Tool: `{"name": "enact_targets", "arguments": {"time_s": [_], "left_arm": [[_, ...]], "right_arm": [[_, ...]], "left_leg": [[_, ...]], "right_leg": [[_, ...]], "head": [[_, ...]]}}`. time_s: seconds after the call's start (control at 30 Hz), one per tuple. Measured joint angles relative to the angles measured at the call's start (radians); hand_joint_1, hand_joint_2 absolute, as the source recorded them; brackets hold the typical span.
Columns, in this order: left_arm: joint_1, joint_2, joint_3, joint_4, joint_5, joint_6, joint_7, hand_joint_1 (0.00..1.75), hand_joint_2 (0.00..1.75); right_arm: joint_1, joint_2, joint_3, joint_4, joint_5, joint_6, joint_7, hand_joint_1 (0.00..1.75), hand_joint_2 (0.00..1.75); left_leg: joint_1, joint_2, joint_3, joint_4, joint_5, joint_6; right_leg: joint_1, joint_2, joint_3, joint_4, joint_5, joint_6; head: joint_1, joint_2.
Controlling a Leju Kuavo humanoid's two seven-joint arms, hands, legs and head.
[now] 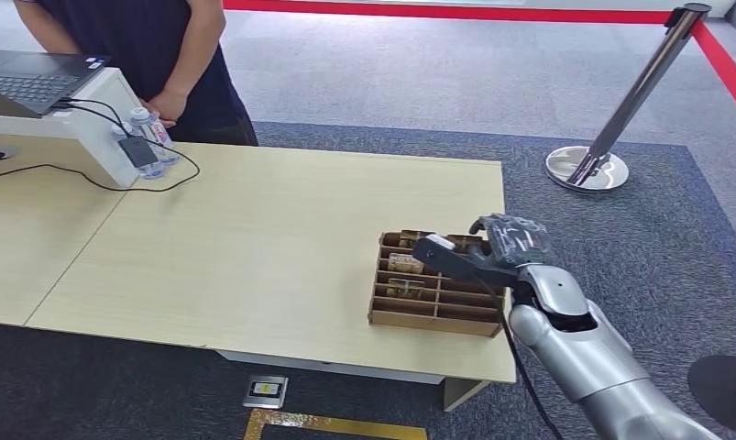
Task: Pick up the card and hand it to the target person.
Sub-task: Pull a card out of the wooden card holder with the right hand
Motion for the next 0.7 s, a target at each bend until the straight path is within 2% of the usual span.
{"name": "enact_targets", "arguments": {"time_s": [0.53,0.6,0.7], "left_arm": [[0.0,0.0,0.0,0.0,0.0,0.001,0.0,0.0,0.0],[0.0,0.0,0.0,0.0,-0.001,0.001,0.0,0.0,0.0],[0.0,0.0,0.0,0.0,-0.001,0.001,0.0,0.0,0.0]], "right_arm": [[-0.001,0.009,0.005,0.006,-0.005,0.001,-0.002,0.9,1.75],[-0.001,0.01,0.005,0.006,-0.005,0.001,-0.002,0.97,1.75],[-0.001,0.011,0.006,0.006,-0.006,0.001,-0.002,1.2,1.75]], "left_leg": [[0.0,0.0,0.0,0.0,0.0,0.0],[0.0,0.0,0.0,0.0,0.0,0.0],[0.0,0.0,0.0,0.0,0.0,0.0]], "right_leg": [[0.0,0.0,0.0,0.0,0.0,0.0],[0.0,0.0,0.0,0.0,0.0,0.0],[0.0,0.0,0.0,0.0,0.0,0.0]], "head": [[0.0,0.0],[0.0,0.0],[0.0,0.0]]}}
